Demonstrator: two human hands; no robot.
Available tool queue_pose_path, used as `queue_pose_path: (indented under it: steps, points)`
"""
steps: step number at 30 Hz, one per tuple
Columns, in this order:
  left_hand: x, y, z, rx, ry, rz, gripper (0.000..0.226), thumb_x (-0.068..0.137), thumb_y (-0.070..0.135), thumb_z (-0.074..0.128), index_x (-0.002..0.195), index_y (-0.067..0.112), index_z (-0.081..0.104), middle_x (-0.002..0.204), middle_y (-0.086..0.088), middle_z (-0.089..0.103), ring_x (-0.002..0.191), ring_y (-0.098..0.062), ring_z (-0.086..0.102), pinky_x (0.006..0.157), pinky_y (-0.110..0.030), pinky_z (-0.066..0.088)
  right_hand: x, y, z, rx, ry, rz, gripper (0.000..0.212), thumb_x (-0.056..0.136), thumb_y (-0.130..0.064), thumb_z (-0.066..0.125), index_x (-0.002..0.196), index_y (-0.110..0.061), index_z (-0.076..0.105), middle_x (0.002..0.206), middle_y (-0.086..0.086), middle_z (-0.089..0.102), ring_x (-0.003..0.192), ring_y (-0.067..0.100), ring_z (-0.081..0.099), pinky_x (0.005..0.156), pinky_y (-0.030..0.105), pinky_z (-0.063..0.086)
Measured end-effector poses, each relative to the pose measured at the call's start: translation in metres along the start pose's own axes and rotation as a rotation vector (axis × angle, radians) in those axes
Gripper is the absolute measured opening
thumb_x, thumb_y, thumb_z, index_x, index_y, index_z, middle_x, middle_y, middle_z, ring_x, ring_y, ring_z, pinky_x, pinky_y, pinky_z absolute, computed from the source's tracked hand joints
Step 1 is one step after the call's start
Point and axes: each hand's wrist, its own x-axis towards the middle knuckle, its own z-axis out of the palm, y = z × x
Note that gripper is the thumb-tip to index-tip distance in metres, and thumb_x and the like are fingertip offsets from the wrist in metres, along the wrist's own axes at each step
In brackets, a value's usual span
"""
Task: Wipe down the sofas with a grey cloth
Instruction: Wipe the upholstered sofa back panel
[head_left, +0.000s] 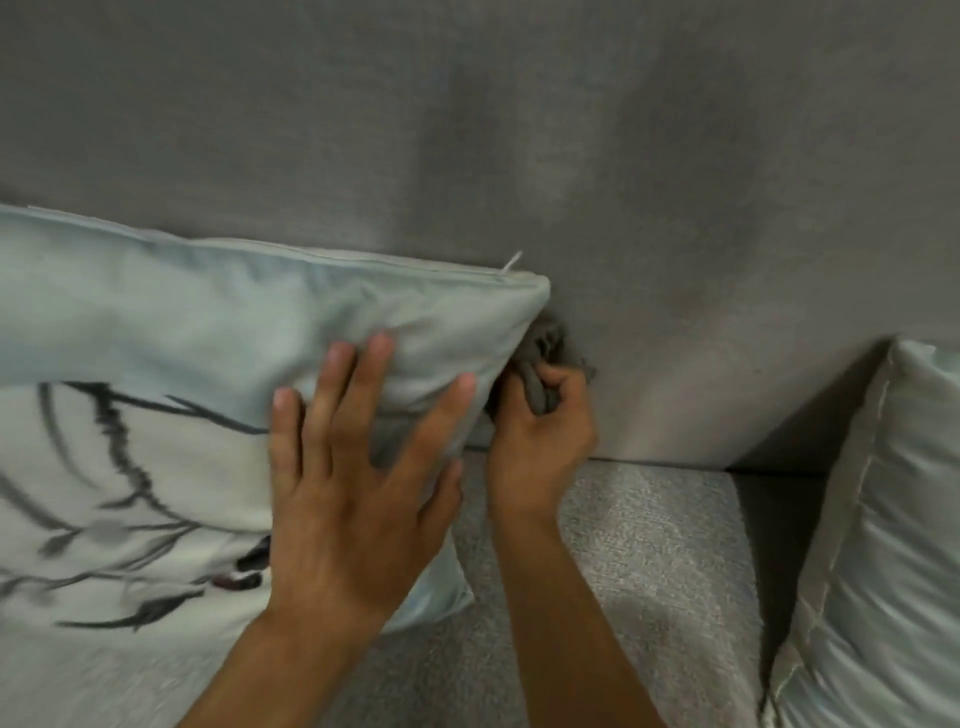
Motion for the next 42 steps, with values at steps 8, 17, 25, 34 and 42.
queue_pose_path:
  steps: [8, 17, 25, 34, 42]
  points:
    - [0.015, -0.046, -0.094, -0.107, -0.08, -0.254, 0.059, 0.093, 0.046, 0.053, 0.15, 0.035, 0.042, 0.164, -0.021, 0.026, 0.156, -0.039, 0.015, 0.125, -0.061, 0.008, -0.015, -0.148, 0.015, -0.004, -0.05, -0.337, 0.018, 0.086, -0.01, 0.076, 0.092, -0.02, 0.063, 0.081, -0.019, 0.061, 0.075, -0.012, 0.059, 0.071, 0.006, 0.045]
    - [0.046, -0.178, -0.179, -0.246, -0.057, -0.68, 0.056, 0.098, 0.054, 0.041, 0.153, 0.043, 0.037, 0.164, -0.006, 0.026, 0.155, -0.029, 0.021, 0.123, -0.058, 0.019, -0.092, -0.209, 0.168, -0.51, -0.56, -0.808, 0.016, 0.086, -0.027, 0.076, 0.101, -0.023, 0.071, 0.085, -0.002, 0.069, 0.075, 0.02, 0.064, 0.06, 0.036, 0.055]
    - [0.017, -0.318, -0.146, -0.458, -0.14, -0.715, 0.06, 0.098, 0.061, 0.035, 0.155, 0.055, 0.019, 0.169, 0.003, 0.007, 0.156, -0.023, 0.011, 0.122, -0.053, 0.024, -0.171, -0.159, 0.299, -0.732, -0.62, -1.049, 0.01, 0.085, -0.023, 0.076, 0.09, -0.018, 0.07, 0.077, 0.005, 0.066, 0.062, 0.03, 0.063, 0.05, 0.032, 0.046]
    - [0.046, -0.428, -0.113, -0.52, -0.052, -0.739, 0.076, 0.1, 0.028, 0.059, 0.158, 0.052, 0.016, 0.17, -0.009, -0.01, 0.157, -0.033, 0.003, 0.117, -0.06, 0.035, -0.192, -0.192, 0.337, -0.579, -0.315, -1.188, 0.011, 0.086, -0.018, 0.075, 0.096, -0.012, 0.074, 0.076, 0.011, 0.067, 0.067, 0.02, 0.055, 0.058, 0.025, 0.029]
    - [0.029, -0.436, -0.086, -0.622, -0.123, -0.73, 0.097, 0.101, 0.01, 0.054, 0.151, 0.066, -0.008, 0.169, 0.003, -0.017, 0.121, -0.049, 0.058, 0.077, -0.041, 0.062, -0.232, -0.117, 0.355, -1.011, -0.543, -0.918, 0.013, 0.081, -0.026, 0.079, 0.084, -0.024, 0.066, 0.079, -0.001, 0.068, 0.06, 0.025, 0.065, 0.048, 0.03, 0.045]
